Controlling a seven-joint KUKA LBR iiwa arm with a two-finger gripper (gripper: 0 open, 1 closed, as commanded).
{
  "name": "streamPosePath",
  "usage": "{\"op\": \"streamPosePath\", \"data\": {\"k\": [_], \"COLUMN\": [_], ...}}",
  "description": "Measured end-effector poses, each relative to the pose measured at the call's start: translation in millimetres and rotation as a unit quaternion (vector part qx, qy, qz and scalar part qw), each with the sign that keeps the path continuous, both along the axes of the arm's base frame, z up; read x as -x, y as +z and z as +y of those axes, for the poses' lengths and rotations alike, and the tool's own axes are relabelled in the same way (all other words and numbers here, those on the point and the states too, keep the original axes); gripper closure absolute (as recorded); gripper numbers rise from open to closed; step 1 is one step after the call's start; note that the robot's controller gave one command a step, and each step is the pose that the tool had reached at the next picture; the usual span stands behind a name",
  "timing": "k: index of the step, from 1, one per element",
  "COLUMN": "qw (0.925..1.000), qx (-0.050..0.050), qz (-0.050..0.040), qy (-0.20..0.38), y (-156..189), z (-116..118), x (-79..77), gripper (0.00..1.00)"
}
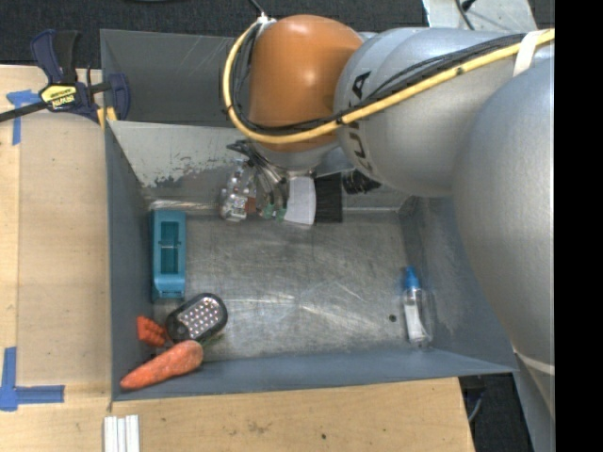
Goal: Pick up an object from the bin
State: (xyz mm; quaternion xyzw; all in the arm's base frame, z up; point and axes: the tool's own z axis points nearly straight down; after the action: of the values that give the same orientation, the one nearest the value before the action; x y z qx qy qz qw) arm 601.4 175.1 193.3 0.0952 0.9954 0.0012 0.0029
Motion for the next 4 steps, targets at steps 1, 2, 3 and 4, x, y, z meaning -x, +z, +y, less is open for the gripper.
{"op": "streamPosePath", "data": {"k": [1, 2, 3, 4], "qw": [0.9999, 0.9995, 0.9994, 0.9997], "qx": [0.001, 0.001, 0.0, 0.001], "qz": [0.0006, 0.0019, 0.0033, 0.0011], "qy": [0.014, 0.03, 0.034, 0.026], "y": [-28, -42, -50, -26], "z": [-1, 18, 25, 9], "x": [-1.1, 33.8, 51.1, 28.6], "gripper": [1.0, 1.0, 1.0, 0.0]}}
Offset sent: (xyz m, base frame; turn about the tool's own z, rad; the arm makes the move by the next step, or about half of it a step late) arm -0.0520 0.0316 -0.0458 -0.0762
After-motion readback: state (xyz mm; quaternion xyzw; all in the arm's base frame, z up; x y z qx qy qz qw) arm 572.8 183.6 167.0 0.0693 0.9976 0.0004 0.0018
